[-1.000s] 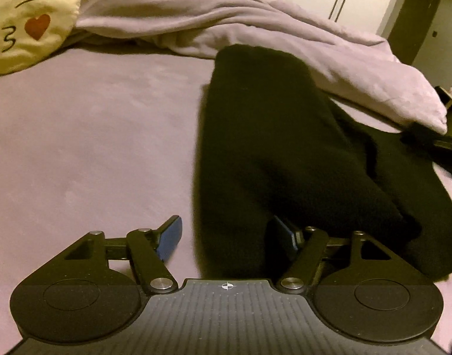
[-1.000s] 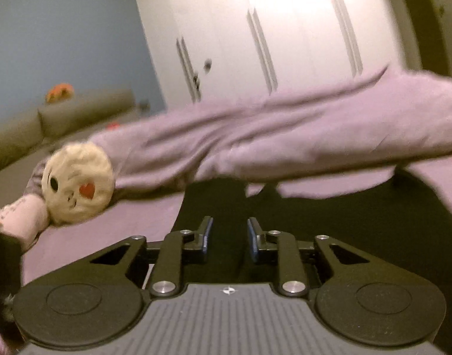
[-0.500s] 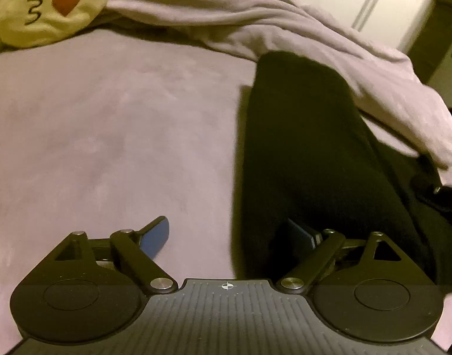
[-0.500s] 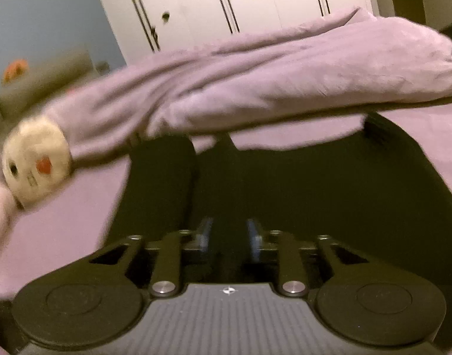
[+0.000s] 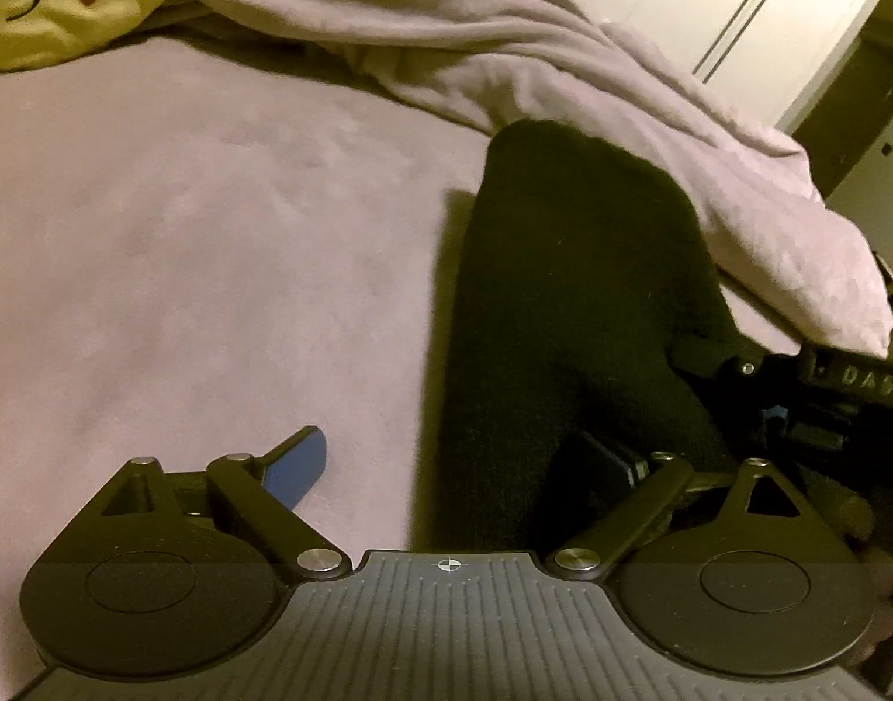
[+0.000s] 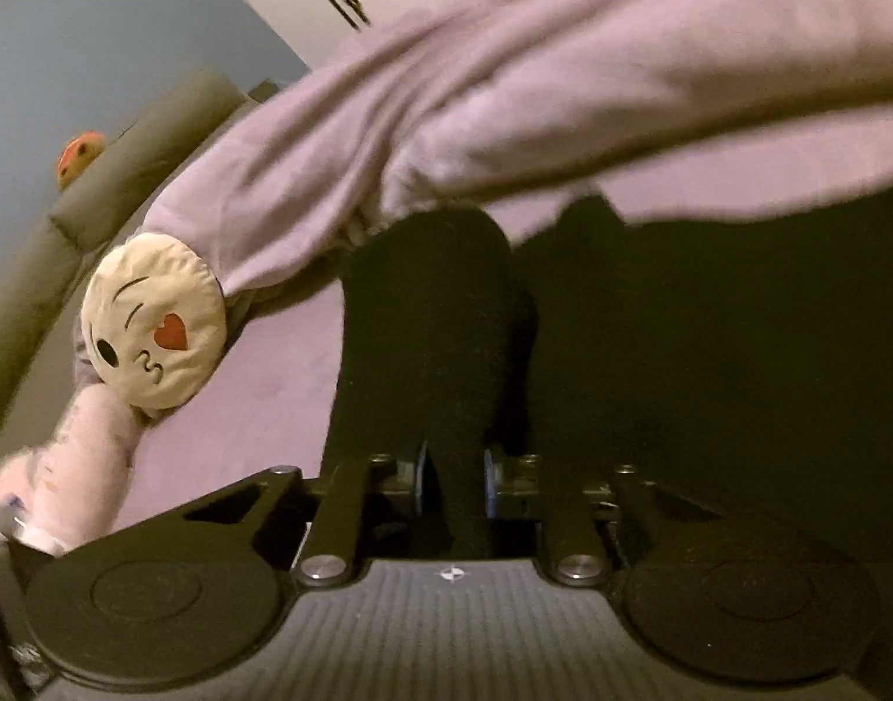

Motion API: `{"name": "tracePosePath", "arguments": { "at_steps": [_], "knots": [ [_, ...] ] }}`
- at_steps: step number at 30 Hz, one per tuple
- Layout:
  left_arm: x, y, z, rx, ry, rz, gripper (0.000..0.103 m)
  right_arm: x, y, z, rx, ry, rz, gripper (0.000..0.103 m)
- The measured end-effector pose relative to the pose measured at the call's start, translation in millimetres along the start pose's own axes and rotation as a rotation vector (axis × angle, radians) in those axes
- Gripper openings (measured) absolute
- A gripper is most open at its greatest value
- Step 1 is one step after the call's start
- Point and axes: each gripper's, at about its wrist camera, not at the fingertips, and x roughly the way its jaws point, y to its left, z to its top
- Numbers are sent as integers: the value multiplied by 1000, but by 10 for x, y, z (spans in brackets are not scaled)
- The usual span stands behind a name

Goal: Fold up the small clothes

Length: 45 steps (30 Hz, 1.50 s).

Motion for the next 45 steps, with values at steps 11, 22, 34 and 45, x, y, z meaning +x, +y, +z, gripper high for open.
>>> {"name": "tracePosePath", "arguments": {
  "at_steps": [11,22,34,45],
  "knots": [
    [128,-324,-39,51,29,-11,96,-178,-326,-4,-12,-21,-184,16],
    [163,-400,-102,62,14,-20,96,-307,-810,64,182,-14,-31,58],
    [184,-414,-129,66,-2,-20,97,41,-721,78,238,42,130,51],
    [-408,-582,-162,100,-142,45,91,-849,250,130,-347,-219,-210,21]
  ]
}}
